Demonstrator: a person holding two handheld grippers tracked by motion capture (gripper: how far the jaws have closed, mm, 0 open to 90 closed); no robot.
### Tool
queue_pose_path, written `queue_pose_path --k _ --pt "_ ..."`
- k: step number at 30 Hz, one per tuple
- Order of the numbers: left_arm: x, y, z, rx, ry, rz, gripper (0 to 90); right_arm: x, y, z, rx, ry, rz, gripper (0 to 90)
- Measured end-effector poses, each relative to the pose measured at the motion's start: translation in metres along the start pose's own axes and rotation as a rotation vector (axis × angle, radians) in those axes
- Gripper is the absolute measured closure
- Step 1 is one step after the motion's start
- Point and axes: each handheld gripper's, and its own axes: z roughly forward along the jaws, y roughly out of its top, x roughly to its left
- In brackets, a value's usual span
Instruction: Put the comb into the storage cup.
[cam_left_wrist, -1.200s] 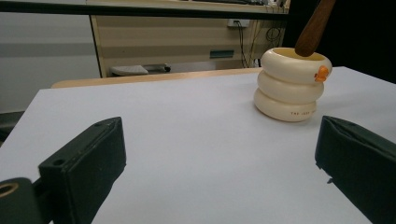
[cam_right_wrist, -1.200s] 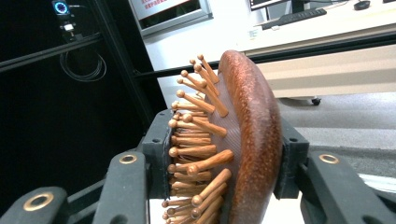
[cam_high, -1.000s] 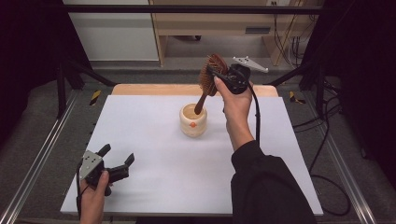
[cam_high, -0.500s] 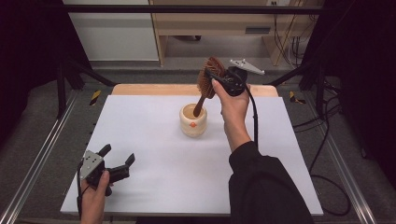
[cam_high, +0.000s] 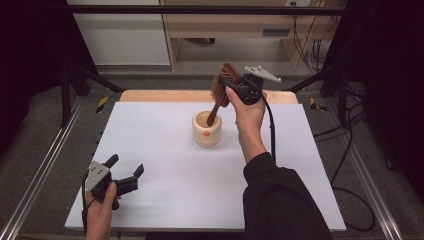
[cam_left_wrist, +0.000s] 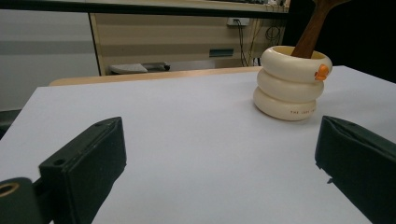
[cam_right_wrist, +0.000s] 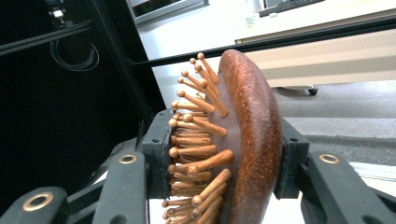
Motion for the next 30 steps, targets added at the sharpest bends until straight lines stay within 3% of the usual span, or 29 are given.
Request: queue_pose_path --k 30 --pt "-0.004 0.001 0.001 0.008 -0.01 0.021 1.9 -0.001 -0.025 0.009 0.03 0.003 0.01 51.2"
